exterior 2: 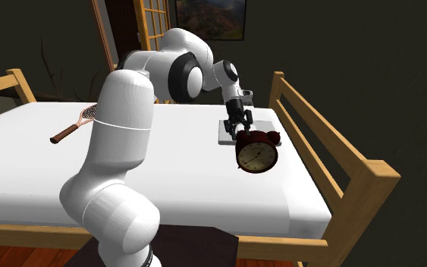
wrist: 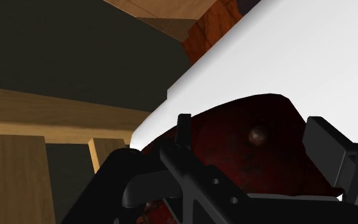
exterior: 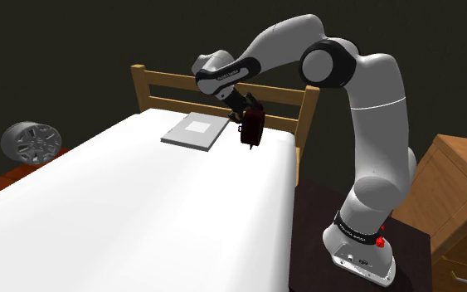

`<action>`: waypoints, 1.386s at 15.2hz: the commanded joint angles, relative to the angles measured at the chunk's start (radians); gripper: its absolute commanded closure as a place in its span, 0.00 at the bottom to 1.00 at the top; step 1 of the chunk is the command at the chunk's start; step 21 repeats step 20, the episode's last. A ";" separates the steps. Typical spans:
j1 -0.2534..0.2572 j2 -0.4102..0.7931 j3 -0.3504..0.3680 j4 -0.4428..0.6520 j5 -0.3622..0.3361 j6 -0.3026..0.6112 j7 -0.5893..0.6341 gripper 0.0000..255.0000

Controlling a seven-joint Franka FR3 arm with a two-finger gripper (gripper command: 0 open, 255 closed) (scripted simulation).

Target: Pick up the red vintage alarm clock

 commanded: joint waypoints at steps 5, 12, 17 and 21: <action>0.000 -0.007 -0.001 0.012 -0.002 -0.017 -0.010 1.00; 0.007 -0.026 -0.003 0.073 -0.010 -0.090 -0.048 1.00; 0.013 -0.033 -0.005 0.126 -0.018 -0.143 -0.077 1.00; 0.015 -0.034 -0.006 0.140 -0.020 -0.156 -0.084 1.00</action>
